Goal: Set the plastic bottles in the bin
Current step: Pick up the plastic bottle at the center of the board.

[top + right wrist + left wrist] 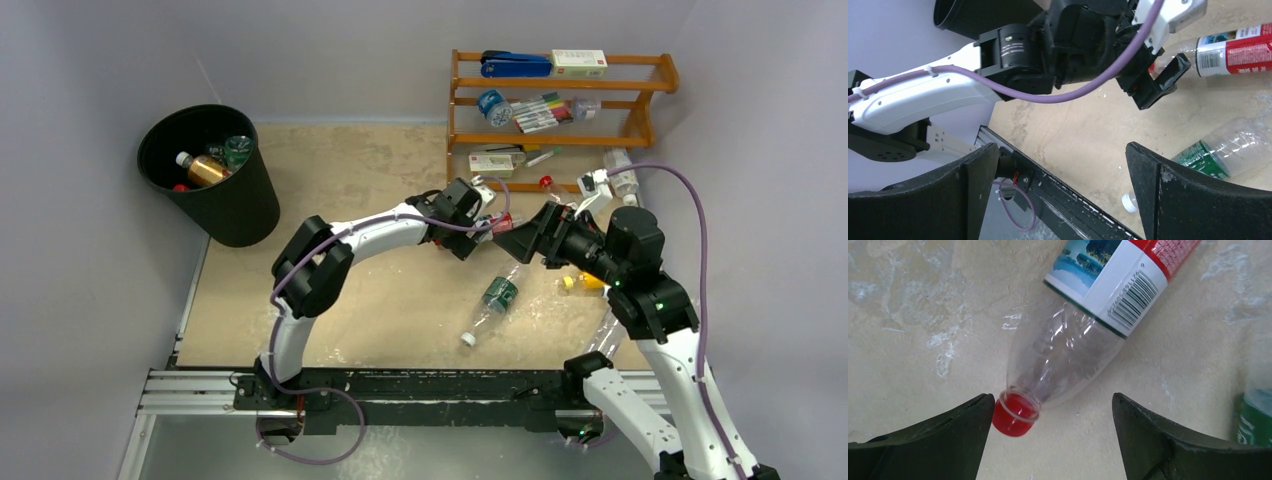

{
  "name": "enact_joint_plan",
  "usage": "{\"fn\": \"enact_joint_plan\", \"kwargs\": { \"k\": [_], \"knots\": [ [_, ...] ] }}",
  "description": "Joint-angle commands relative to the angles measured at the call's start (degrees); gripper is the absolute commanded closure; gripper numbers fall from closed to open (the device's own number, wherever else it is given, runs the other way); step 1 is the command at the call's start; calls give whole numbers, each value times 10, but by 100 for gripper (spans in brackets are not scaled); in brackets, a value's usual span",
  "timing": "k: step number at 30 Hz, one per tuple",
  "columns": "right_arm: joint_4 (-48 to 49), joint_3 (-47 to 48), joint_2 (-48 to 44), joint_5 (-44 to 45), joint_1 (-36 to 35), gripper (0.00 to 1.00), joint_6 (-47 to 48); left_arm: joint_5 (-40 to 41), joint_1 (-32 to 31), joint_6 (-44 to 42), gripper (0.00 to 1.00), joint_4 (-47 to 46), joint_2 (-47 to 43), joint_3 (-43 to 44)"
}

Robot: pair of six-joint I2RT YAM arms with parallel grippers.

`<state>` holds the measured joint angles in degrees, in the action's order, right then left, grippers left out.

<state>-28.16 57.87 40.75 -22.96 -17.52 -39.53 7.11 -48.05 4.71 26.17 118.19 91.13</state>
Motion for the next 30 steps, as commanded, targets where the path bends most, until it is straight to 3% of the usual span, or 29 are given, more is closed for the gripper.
{"fn": "enact_joint_plan", "kwargs": {
  "k": [1,7,10,13,18,30],
  "knots": [
    [-11,6,-12,14,1,0,2,21,-5,0,13,-47,21,13],
    [-15,1,-17,15,1,0,2,34,-10,12,18,-57,35,7],
    [-13,-1,-17,15,1,0,2,42,-10,18,29,-57,32,-7],
    [-7,-5,-16,12,1,0,2,49,-10,25,47,-56,20,-28],
    [4,-19,-19,6,1,0,-3,52,-12,35,64,-46,-21,-64],
    [21,-48,-37,0,1,0,-10,96,-11,88,66,-36,-231,-205]
  ]
}}
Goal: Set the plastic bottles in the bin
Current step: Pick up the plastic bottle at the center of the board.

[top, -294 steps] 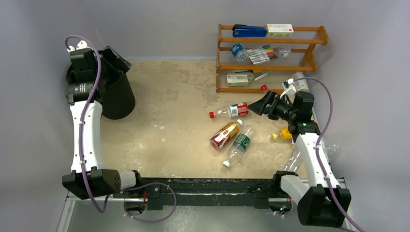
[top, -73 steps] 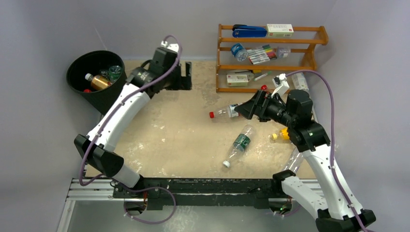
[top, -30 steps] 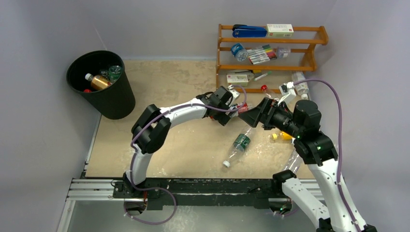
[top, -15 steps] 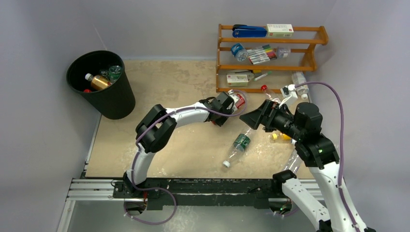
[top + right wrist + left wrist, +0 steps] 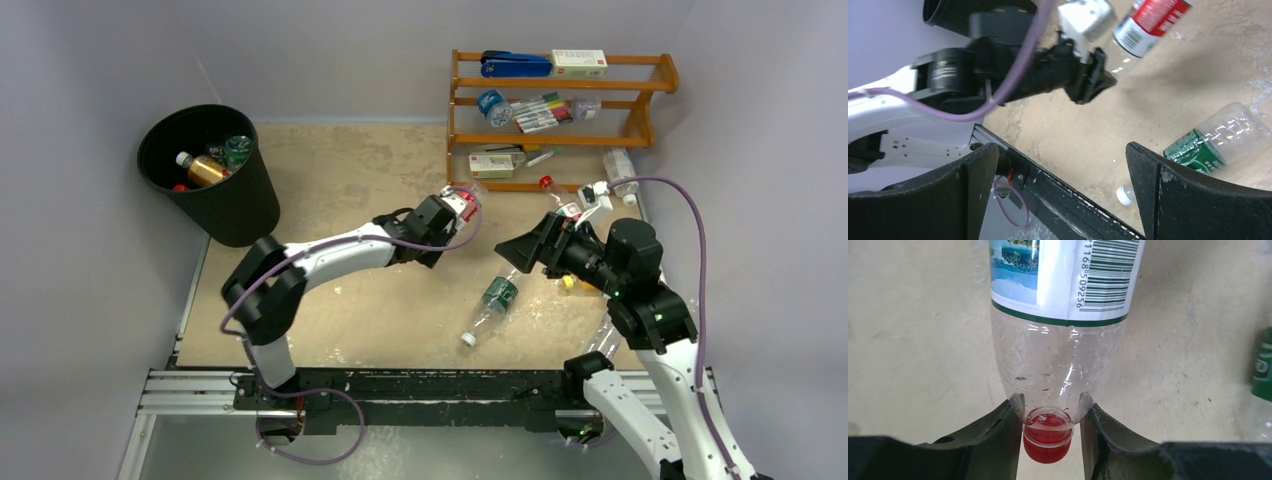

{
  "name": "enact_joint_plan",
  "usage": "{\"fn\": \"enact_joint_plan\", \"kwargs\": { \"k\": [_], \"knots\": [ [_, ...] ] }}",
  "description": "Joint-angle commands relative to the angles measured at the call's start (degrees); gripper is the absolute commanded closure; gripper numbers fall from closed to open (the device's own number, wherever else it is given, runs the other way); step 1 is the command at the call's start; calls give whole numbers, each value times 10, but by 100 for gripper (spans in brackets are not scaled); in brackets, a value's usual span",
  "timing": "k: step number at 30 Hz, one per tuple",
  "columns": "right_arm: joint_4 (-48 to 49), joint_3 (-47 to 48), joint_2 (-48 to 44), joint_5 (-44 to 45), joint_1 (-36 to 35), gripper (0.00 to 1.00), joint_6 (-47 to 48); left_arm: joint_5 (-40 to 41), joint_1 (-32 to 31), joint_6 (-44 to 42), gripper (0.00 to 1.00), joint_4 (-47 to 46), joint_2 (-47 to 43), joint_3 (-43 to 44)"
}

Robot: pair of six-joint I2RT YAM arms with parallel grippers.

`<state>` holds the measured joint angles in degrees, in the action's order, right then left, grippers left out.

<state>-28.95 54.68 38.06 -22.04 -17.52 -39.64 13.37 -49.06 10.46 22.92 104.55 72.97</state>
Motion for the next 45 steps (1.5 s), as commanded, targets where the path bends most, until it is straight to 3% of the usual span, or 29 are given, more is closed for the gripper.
{"fn": "enact_joint_plan", "kwargs": {
  "k": [1,9,29,45],
  "knots": [
    [32,-21,-7,-14,1,0,-10,42,-1,34,66,2,-110,-31],
    [26,19,56,-31,1,0,24,97,0,56,66,37,-204,-38],
    [-1,94,82,-37,2,0,-3,178,23,71,65,139,-245,170],
    [25,51,81,-41,1,0,-13,107,179,60,64,199,-160,383]
  ]
}}
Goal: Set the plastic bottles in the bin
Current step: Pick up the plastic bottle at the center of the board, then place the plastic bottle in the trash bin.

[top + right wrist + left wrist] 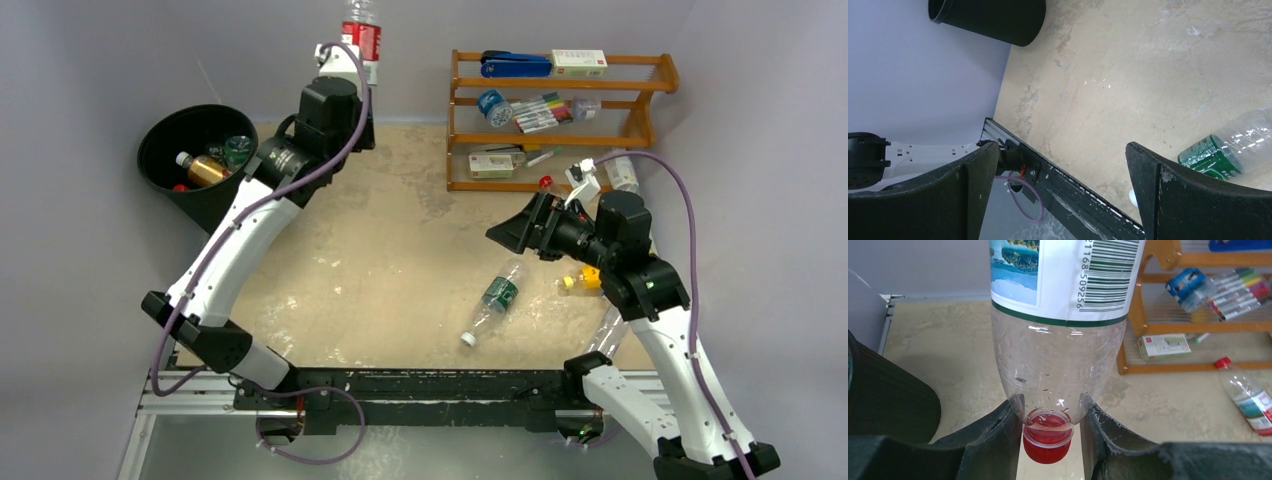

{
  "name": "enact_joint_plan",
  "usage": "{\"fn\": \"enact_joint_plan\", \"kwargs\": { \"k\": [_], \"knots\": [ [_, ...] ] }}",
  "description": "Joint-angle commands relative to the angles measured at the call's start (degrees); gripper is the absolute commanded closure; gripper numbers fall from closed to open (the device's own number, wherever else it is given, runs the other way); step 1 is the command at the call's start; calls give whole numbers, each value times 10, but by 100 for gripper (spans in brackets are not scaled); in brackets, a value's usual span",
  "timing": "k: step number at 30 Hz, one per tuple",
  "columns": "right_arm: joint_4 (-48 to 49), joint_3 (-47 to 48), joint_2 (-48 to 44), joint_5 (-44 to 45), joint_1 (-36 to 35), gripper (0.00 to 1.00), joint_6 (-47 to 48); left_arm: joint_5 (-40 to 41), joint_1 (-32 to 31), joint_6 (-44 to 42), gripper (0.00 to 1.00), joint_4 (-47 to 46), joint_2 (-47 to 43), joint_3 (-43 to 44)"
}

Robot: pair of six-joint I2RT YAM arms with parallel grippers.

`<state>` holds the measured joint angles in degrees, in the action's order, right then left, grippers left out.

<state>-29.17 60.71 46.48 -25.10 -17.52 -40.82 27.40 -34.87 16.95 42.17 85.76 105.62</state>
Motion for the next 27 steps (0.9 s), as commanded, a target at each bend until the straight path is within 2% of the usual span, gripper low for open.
{"fn": "enact_joint_plan", "kwargs": {
  "k": [1,7,16,20,27],
  "knots": [
    [29,-12,-3,-10,1,0,0,-39,47,-7,64,9,35,69],
    [46,-33,-4,-11,1,0,2,-71,112,-16,64,22,75,142],
    [47,-66,-32,-13,1,0,-5,-147,241,-2,64,14,100,184],
    [53,-86,-35,-21,1,0,-6,-173,305,7,64,15,88,173],
    [78,-100,-28,-21,2,0,-4,-184,393,7,64,7,22,88]
  ]
}}
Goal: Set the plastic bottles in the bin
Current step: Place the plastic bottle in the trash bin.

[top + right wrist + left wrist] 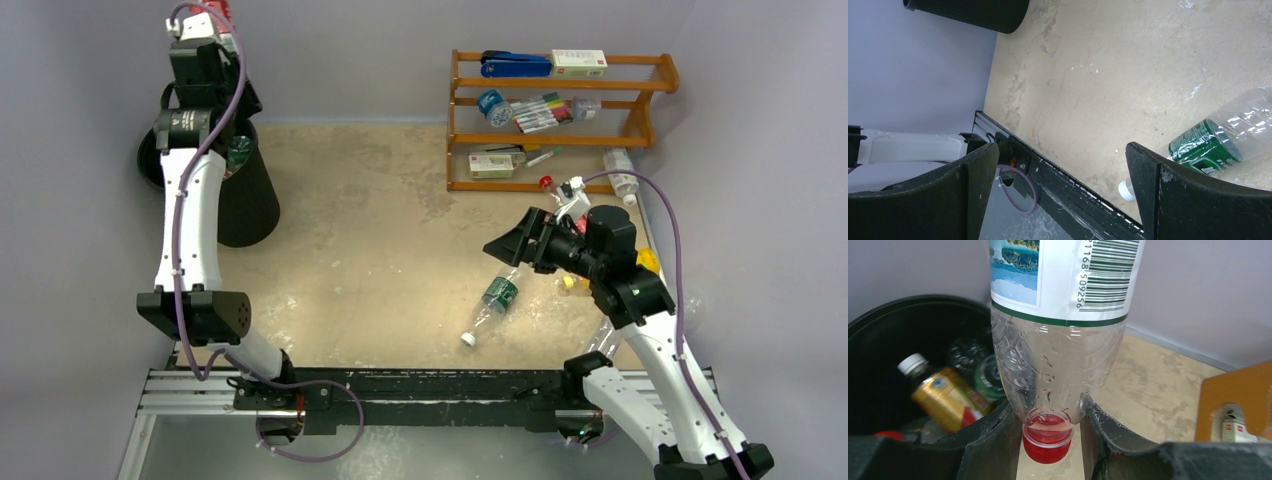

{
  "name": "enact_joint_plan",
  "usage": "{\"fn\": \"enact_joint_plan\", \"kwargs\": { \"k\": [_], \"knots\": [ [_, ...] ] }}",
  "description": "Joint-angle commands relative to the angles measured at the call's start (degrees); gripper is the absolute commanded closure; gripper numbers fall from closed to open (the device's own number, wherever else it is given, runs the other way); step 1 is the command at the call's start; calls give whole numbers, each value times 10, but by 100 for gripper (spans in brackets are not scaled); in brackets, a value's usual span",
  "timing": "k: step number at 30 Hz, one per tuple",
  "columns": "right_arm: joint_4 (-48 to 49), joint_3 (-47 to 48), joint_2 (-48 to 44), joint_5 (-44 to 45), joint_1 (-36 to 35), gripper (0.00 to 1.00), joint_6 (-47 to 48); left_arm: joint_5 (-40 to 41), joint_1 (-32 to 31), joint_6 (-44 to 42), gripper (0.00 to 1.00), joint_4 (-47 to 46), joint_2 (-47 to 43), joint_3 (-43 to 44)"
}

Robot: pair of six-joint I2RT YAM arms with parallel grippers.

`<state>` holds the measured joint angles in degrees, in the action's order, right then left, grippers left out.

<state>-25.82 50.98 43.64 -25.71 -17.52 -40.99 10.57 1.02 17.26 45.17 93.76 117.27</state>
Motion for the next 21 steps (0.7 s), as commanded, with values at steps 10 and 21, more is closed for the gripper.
{"fn": "enact_joint_plan", "kwargs": {
  "k": [10,21],
  "knots": [
    [55,-12,0,-24,1,0,-3,-21,130,39,64,-43,-106,-129],
    [46,-7,5,-25,1,0,1,-16,192,80,64,-82,-127,-230]
  ]
}}
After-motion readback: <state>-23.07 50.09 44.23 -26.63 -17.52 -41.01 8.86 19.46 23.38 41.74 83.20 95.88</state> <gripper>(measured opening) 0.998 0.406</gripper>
